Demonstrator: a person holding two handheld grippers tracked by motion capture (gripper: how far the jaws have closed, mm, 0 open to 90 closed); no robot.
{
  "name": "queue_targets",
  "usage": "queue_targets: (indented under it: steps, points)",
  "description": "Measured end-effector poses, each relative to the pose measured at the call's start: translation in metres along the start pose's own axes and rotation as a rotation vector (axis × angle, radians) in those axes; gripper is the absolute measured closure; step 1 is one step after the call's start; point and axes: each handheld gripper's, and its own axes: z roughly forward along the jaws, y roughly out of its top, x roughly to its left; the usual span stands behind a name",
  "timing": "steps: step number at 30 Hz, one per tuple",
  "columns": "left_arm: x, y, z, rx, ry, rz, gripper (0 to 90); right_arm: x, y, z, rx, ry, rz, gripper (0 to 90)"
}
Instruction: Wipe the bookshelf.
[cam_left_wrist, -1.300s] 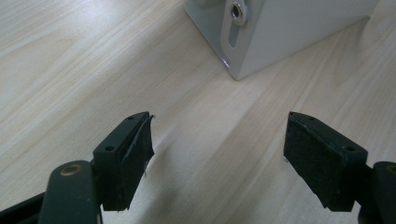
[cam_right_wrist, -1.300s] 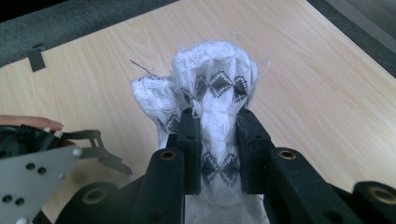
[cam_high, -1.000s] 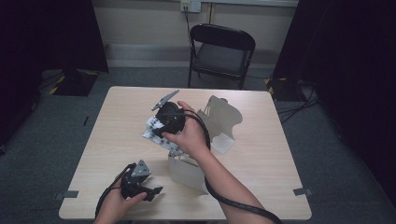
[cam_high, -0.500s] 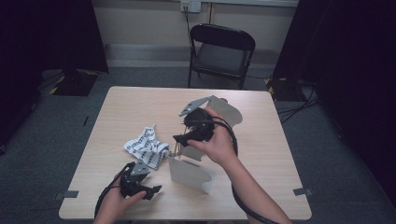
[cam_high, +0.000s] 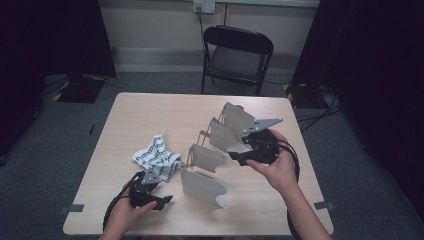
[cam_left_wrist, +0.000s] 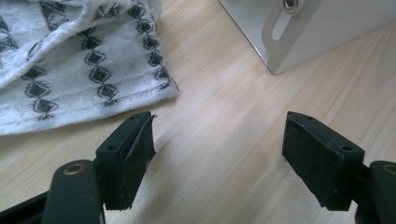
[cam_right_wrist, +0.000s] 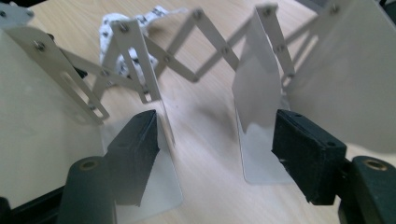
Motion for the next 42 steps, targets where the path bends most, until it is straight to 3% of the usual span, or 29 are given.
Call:
queue_targets:
  steps: [6, 14, 20, 24, 30, 37, 42]
  points:
    - [-0.006, 0.005, 0.004, 0.002, -0.014, 0.016, 25.0, -0.008, -0.033, 0.012, 0.044, -0.015, 0.027, 30.7]
    - [-0.019, 0.010, 0.009, -0.020, -0.051, 0.034, 26.2, -0.016, -0.070, 0.032, 0.057, -0.024, 0.083, 30.7]
    - [-0.027, 0.013, 0.017, -0.022, -0.065, 0.056, 32.5, -0.024, -0.105, 0.044, 0.061, -0.032, 0.137, 33.2]
    - [-0.031, 0.017, 0.022, -0.033, -0.076, 0.070, 35.2, -0.027, -0.127, 0.052, 0.102, -0.050, 0.160, 33.1]
    - [-0.034, 0.024, 0.025, -0.052, -0.068, 0.082, 35.0, -0.030, -0.145, 0.059, 0.136, -0.077, 0.153, 28.1]
    - [-0.040, 0.031, 0.028, -0.065, -0.071, 0.112, 34.6, -0.031, -0.156, 0.064, 0.133, -0.106, 0.159, 21.5]
    - [-0.042, 0.033, 0.032, -0.069, -0.076, 0.108, 34.2, -0.032, -0.155, 0.063, 0.131, -0.095, 0.154, 24.8]
